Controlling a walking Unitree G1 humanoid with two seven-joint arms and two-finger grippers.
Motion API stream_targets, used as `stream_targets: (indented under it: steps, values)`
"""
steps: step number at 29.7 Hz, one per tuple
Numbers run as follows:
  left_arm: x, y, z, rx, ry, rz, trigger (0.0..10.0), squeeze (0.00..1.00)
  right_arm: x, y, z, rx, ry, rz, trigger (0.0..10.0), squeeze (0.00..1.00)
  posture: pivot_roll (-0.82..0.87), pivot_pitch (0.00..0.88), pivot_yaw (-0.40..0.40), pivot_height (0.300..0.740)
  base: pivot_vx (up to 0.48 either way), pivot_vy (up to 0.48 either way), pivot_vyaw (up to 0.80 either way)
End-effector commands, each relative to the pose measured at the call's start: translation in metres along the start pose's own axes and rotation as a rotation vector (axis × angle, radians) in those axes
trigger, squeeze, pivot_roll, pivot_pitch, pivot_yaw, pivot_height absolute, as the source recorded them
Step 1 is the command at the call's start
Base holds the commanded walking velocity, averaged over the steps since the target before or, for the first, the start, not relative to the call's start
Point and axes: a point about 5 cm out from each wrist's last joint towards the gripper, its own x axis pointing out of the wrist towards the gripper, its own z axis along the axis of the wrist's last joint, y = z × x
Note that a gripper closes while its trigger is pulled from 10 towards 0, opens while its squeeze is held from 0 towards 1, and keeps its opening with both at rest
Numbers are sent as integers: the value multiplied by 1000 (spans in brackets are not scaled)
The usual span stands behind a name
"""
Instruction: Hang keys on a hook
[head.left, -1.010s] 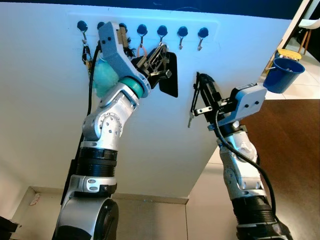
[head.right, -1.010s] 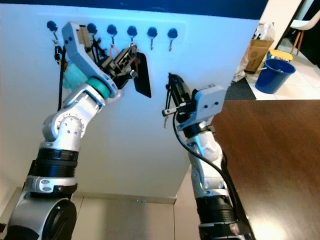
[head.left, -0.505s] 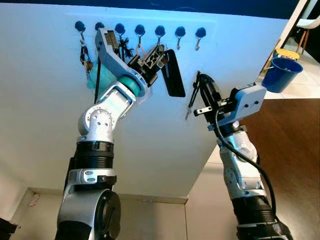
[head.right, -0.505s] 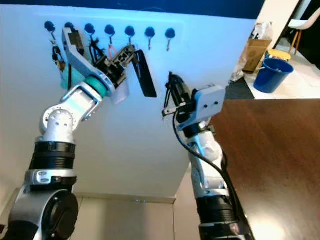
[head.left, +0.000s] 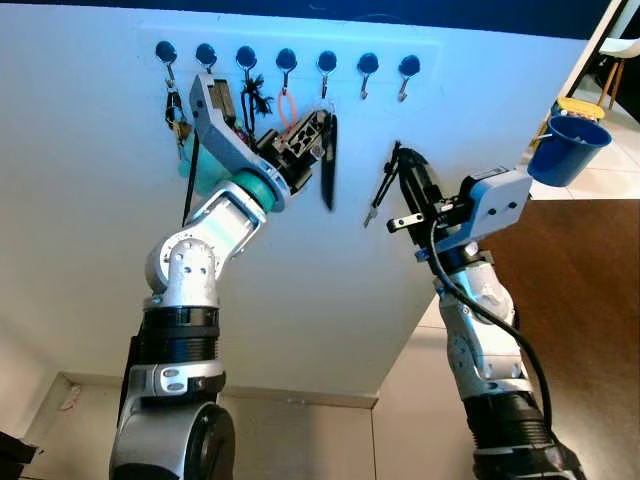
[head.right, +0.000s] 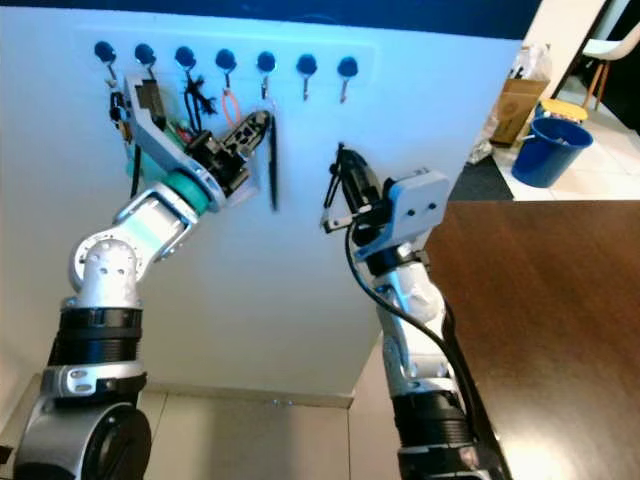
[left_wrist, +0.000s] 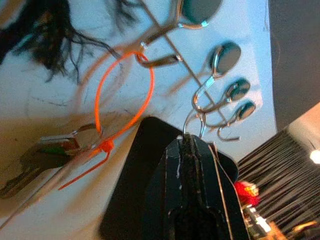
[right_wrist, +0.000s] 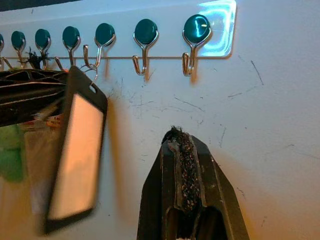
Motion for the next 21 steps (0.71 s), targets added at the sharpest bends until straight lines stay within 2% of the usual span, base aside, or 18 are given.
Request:
stream_targets:
  steps: [1,2,4,5,6,7,12,13,14,15,18,19,21]
  values:
    - [-3,6,-12,86,51,52,10000,0,0,1,-2,3,4,4,10000,0,81,109,80,740,0,0,0]
    - [-3,6,-12,86,51,52,10000,0,0,1,-2,3,4,4,10000,0,81,109,80,740,0,0,0]
    - [-3,9,-14,247,31,115,10000,39,1,1,0,4,-2,4,10000,0,80,106,79,740,0,0,0]
    - [-3,10,-14,283,23,128,10000,39,1,0,1,4,-4,4,10000,0,80,106,79,740,0,0,0]
    - [-3,10,-14,283,23,128,10000,39,1,0,1,4,-4,4,10000,0,80,106,79,740,0,0,0]
    - [-3,9,-13,303,13,130,10000,1000,2,0,1,4,-6,4,10000,0,80,106,79,740,0,0,0]
    - [-5,4,-10,338,1,95,10000,1000,2,0,2,4,-10,5,10000,0,80,103,81,740,0,0,0]
    - [-8,3,-8,372,-8,92,10000,976,3,1,4,6,-19,9,10000,0,80,103,86,740,0,0,0]
    - [-12,4,-6,414,-18,105,10000,0,5,3,7,10,-30,19,10000,0,80,103,86,740,0,0,0]
    - [-17,6,-5,463,-26,128,10000,0,7,5,11,23,-42,34,10000,0,85,107,89,740,0,0,0]
    - [-21,7,-4,495,-30,143,10000,0,9,6,13,32,-50,44,10000,0,85,107,89,740,0,0,0]
    - [-28,5,-1,550,-45,152,10000,0,16,12,15,73,-61,73,10000,0,95,112,90,740,0,0,0]
    - [-30,4,0,562,-52,152,10000,0,19,14,15,90,-63,84,10000,0,96,112,89,740,0,0,0]
